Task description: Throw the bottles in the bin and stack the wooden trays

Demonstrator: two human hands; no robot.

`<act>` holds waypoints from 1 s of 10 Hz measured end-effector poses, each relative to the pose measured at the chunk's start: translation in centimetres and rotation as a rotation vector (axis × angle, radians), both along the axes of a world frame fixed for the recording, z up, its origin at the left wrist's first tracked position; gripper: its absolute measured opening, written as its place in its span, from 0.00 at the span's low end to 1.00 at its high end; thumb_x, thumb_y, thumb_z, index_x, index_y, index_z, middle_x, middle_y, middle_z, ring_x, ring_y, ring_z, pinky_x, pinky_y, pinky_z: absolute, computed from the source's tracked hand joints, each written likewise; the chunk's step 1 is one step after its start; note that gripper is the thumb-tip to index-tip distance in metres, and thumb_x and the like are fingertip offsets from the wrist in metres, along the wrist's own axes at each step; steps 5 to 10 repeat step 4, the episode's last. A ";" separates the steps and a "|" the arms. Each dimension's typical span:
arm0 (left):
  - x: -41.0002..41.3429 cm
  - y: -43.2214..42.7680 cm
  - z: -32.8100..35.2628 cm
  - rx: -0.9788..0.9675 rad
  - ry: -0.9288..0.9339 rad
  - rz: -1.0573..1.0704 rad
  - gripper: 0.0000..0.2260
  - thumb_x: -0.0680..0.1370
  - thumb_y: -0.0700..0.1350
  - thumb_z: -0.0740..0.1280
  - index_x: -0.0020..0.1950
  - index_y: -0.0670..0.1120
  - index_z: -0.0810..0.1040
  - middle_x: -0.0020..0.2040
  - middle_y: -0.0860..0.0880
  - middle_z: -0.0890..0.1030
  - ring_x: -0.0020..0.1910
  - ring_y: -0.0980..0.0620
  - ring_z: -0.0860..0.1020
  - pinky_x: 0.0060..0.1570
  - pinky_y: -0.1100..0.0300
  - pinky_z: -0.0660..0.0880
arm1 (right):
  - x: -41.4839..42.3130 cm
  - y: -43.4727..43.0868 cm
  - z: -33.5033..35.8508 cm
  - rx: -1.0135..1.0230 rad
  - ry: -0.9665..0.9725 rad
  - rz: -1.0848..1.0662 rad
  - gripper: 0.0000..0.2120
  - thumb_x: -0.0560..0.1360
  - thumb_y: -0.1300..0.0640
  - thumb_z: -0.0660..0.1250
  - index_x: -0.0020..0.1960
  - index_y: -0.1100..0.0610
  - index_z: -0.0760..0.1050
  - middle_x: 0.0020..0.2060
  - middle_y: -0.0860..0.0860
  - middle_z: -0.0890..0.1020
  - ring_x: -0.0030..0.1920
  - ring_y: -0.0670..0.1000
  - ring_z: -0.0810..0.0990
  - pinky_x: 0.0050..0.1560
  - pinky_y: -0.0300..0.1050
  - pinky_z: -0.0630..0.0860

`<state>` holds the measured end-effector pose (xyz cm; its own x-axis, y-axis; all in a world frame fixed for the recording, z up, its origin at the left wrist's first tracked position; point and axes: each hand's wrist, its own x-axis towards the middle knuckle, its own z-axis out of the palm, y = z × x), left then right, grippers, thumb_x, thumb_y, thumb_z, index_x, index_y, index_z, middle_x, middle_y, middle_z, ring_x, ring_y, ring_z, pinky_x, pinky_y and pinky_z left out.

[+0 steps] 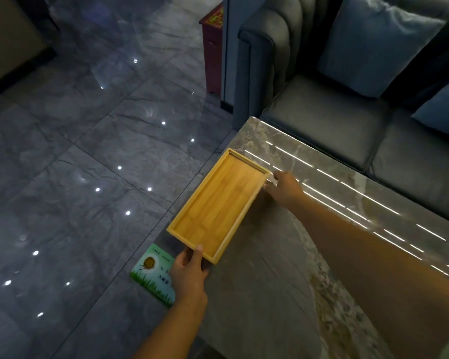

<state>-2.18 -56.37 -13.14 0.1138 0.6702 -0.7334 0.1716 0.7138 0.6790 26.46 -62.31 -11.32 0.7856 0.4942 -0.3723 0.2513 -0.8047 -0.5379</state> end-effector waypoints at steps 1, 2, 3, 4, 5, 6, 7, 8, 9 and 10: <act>-0.7 -2.7 0.7 0.011 0.039 -0.068 0.02 0.76 0.47 0.70 0.45 0.51 0.78 0.47 0.49 0.82 0.44 0.53 0.79 0.43 0.54 0.79 | -2.9 -5.1 0.6 0.047 -0.018 -0.087 0.26 0.73 0.56 0.71 0.68 0.62 0.70 0.63 0.62 0.75 0.64 0.63 0.74 0.61 0.51 0.71; -1.3 -6.5 1.6 -0.020 0.032 -0.219 0.11 0.76 0.45 0.70 0.57 0.46 0.75 0.51 0.46 0.79 0.44 0.52 0.77 0.45 0.53 0.77 | -6.5 -10.6 1.5 0.060 0.046 -0.115 0.23 0.72 0.57 0.70 0.65 0.61 0.74 0.60 0.59 0.79 0.61 0.60 0.77 0.60 0.51 0.74; -1.6 -11.1 2.8 -0.048 0.044 -0.457 0.21 0.77 0.44 0.69 0.68 0.43 0.69 0.60 0.41 0.77 0.49 0.46 0.77 0.43 0.54 0.74 | -10.9 -16.7 2.8 0.079 0.077 -0.104 0.19 0.72 0.57 0.71 0.61 0.59 0.75 0.54 0.57 0.81 0.55 0.58 0.80 0.55 0.49 0.75; -1.6 -15.5 4.3 0.031 0.002 -0.664 0.21 0.77 0.41 0.68 0.69 0.40 0.68 0.53 0.42 0.77 0.39 0.52 0.75 0.35 0.59 0.71 | -14.2 -22.6 4.2 0.073 0.075 -0.064 0.21 0.73 0.52 0.72 0.63 0.58 0.74 0.55 0.55 0.80 0.52 0.53 0.79 0.50 0.42 0.72; -1.6 -15.5 4.3 0.031 0.002 -0.664 0.21 0.77 0.41 0.68 0.69 0.40 0.68 0.53 0.42 0.77 0.39 0.52 0.75 0.35 0.59 0.71 | -14.2 -22.6 4.2 0.073 0.075 -0.064 0.21 0.73 0.52 0.72 0.63 0.58 0.74 0.55 0.55 0.80 0.52 0.53 0.79 0.50 0.42 0.72; -1.6 -15.5 4.3 0.031 0.002 -0.664 0.21 0.77 0.41 0.68 0.69 0.40 0.68 0.53 0.42 0.77 0.39 0.52 0.75 0.35 0.59 0.71 | -14.2 -22.6 4.2 0.073 0.075 -0.064 0.21 0.73 0.52 0.72 0.63 0.58 0.74 0.55 0.55 0.80 0.52 0.53 0.79 0.50 0.42 0.72; -1.6 -15.5 4.3 0.031 0.002 -0.664 0.21 0.77 0.41 0.68 0.69 0.40 0.68 0.53 0.42 0.77 0.39 0.52 0.75 0.35 0.59 0.71 | -14.2 -22.6 4.2 0.073 0.075 -0.064 0.21 0.73 0.52 0.72 0.63 0.58 0.74 0.55 0.55 0.80 0.52 0.53 0.79 0.50 0.42 0.72; -1.6 -15.5 4.3 0.031 0.002 -0.664 0.21 0.77 0.41 0.68 0.69 0.40 0.68 0.53 0.42 0.77 0.39 0.52 0.75 0.35 0.59 0.71 | -14.2 -22.6 4.2 0.073 0.075 -0.064 0.21 0.73 0.52 0.72 0.63 0.58 0.74 0.55 0.55 0.80 0.52 0.53 0.79 0.50 0.42 0.72; -1.6 -15.5 4.3 0.031 0.002 -0.664 0.21 0.77 0.41 0.68 0.69 0.40 0.68 0.53 0.42 0.77 0.39 0.52 0.75 0.35 0.59 0.71 | -14.2 -22.6 4.2 0.073 0.075 -0.064 0.21 0.73 0.52 0.72 0.63 0.58 0.74 0.55 0.55 0.80 0.52 0.53 0.79 0.50 0.42 0.72; -1.6 -15.5 4.3 0.031 0.002 -0.664 0.21 0.77 0.41 0.68 0.69 0.40 0.68 0.53 0.42 0.77 0.39 0.52 0.75 0.35 0.59 0.71 | -14.2 -22.6 4.2 0.073 0.075 -0.064 0.21 0.73 0.52 0.72 0.63 0.58 0.74 0.55 0.55 0.80 0.52 0.53 0.79 0.50 0.42 0.72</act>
